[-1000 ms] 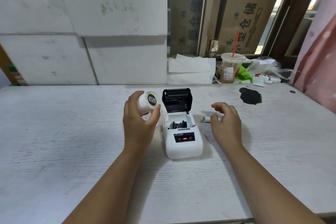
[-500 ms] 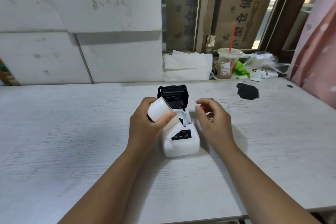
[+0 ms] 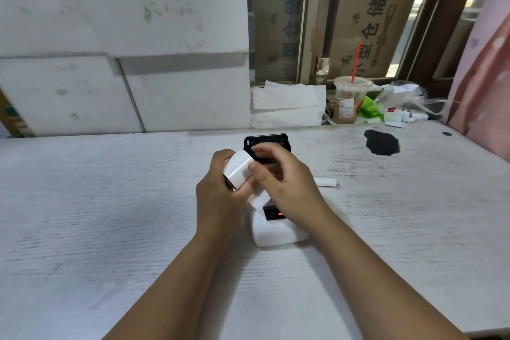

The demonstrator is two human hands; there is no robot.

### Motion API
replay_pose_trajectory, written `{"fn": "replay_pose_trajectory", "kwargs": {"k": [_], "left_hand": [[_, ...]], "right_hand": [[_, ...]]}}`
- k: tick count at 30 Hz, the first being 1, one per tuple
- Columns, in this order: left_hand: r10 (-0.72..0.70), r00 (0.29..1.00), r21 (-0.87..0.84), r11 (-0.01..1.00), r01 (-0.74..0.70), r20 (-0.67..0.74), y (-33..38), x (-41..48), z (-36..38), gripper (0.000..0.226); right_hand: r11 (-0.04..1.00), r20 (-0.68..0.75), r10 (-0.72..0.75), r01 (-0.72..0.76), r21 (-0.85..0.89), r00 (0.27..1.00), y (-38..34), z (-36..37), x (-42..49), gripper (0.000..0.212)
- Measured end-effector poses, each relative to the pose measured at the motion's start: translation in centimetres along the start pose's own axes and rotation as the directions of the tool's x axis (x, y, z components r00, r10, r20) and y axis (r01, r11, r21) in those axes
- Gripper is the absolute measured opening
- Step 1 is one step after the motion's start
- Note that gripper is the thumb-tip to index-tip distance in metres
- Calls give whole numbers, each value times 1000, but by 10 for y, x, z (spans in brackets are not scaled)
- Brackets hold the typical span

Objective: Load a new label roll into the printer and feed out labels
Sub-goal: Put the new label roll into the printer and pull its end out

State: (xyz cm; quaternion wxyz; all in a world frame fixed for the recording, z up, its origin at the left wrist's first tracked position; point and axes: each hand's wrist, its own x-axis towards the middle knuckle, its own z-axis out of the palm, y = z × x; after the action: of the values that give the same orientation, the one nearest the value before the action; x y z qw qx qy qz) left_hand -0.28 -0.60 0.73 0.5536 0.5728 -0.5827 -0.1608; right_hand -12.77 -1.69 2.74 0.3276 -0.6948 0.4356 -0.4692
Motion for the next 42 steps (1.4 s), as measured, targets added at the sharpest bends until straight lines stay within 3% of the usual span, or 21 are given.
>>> {"fn": "replay_pose_trajectory", "kwargs": {"k": [4, 11, 15, 21, 28, 35, 39, 42], "left_hand": [[66, 998, 3, 998, -66, -15, 1, 2, 3, 38], [65, 994, 29, 997, -67, 84, -5, 2, 11, 45], [83, 990, 33, 996, -88, 118, -5, -1, 11, 36], [144, 987, 57, 987, -148, 73, -8, 0, 12, 48], [255, 964, 53, 964, -259, 80, -8, 0, 15, 56], [342, 934, 25, 938, -346, 100, -8, 0, 15, 48], [440, 893, 124, 885, -449, 91, -10, 0, 15, 51], [447, 894, 152, 882, -447, 34, -8, 1, 15, 55]], "right_hand": [[989, -26, 46, -42, 141, 999, 1, -7, -3, 23], [992, -79, -13, 22, 123, 997, 4, -3, -4, 20], [971, -81, 69, -48, 232, 994, 6, -6, -4, 16], [948, -123, 73, -31, 315, 990, 10, -9, 1, 31], [900, -134, 145, -74, 430, 980, 9, -11, 3, 20], [913, -135, 95, -32, 407, 986, 9, -8, 2, 22], [905, -159, 105, -28, 424, 982, 11, -6, 3, 31], [906, -160, 110, -33, 422, 981, 11, -7, 4, 31]]}}
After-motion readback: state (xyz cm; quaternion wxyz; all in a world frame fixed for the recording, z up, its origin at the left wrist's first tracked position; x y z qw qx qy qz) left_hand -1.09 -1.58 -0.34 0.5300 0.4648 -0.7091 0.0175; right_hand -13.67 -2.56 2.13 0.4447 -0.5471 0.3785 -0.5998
